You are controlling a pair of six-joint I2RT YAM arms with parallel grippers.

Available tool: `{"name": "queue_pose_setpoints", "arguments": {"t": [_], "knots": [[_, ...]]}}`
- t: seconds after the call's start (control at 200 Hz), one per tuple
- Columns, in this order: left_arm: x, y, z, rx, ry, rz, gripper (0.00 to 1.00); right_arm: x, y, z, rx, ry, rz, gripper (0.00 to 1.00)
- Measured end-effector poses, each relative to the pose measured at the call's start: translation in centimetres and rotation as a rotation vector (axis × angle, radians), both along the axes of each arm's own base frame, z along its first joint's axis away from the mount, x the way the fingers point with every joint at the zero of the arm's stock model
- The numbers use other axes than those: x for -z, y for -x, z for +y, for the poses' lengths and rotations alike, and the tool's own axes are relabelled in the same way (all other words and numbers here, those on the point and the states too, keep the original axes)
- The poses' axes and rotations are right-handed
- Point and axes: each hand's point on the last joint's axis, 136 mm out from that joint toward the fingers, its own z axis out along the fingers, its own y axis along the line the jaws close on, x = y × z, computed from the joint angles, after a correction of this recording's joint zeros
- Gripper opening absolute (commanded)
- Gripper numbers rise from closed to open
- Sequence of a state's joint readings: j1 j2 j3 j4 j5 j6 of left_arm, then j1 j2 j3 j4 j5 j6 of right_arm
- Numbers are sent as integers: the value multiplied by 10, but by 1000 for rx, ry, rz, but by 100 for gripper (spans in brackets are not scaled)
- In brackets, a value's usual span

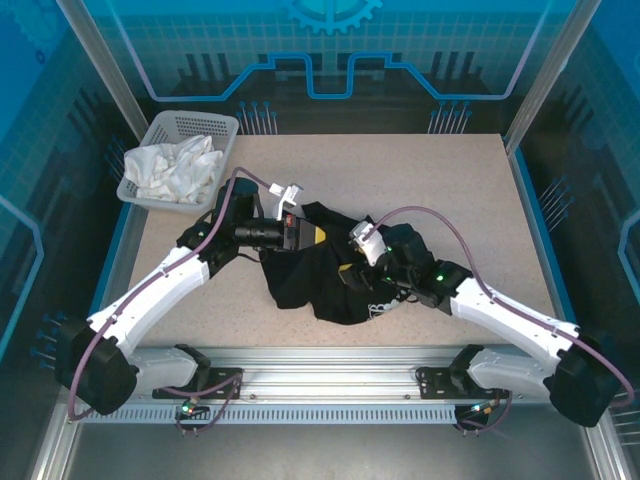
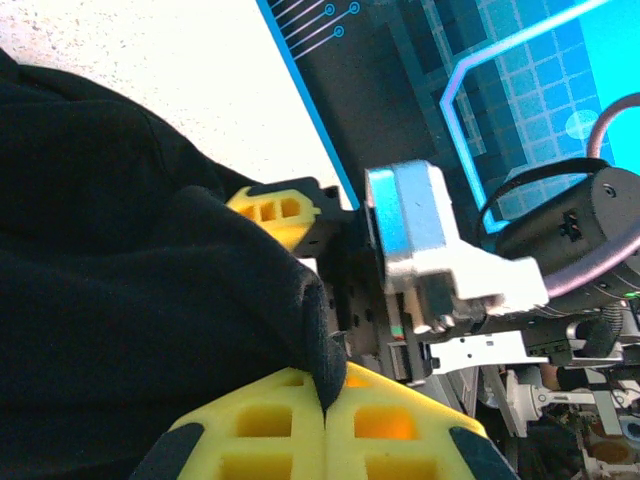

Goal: Fold the inside-out t-shirt

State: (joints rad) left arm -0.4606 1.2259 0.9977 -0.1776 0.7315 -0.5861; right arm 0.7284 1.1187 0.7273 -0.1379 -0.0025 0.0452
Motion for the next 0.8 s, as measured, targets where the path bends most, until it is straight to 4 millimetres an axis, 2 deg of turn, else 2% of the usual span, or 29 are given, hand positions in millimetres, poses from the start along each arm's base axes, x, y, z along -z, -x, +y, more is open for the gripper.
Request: {"name": "queue_pose_setpoints", "arguments": {"t": [0.13,0.255,0.295,0.415,0.52,0.605,0.69,0.8], "knots": [[0,0,0,0,0,0,0,7,-11,3,25,12,-10,51],[1,-1,0,-3,-5,-6,0,15,-16,8,23,17,4,8],[3,-3,2,-18,-19,-12,0,16,-17,9,10,14,14,0],[23,-23,23,-171,-158,-36,6,7,-15,7,-42,-64,66,0],[41,-44,47,-316,-302,-65,11,-17,-10,1,-108,-207,122,0],[54,-60,58,-385,-391,-74,14,-34,1,7,-181,-307,168,0],[68,-74,67,-437,-467,-82,26,-42,12,16,-244,-373,218,0],[77,-80,84,-505,-550,-99,42,-45,14,20,-266,-432,287,0]]}}
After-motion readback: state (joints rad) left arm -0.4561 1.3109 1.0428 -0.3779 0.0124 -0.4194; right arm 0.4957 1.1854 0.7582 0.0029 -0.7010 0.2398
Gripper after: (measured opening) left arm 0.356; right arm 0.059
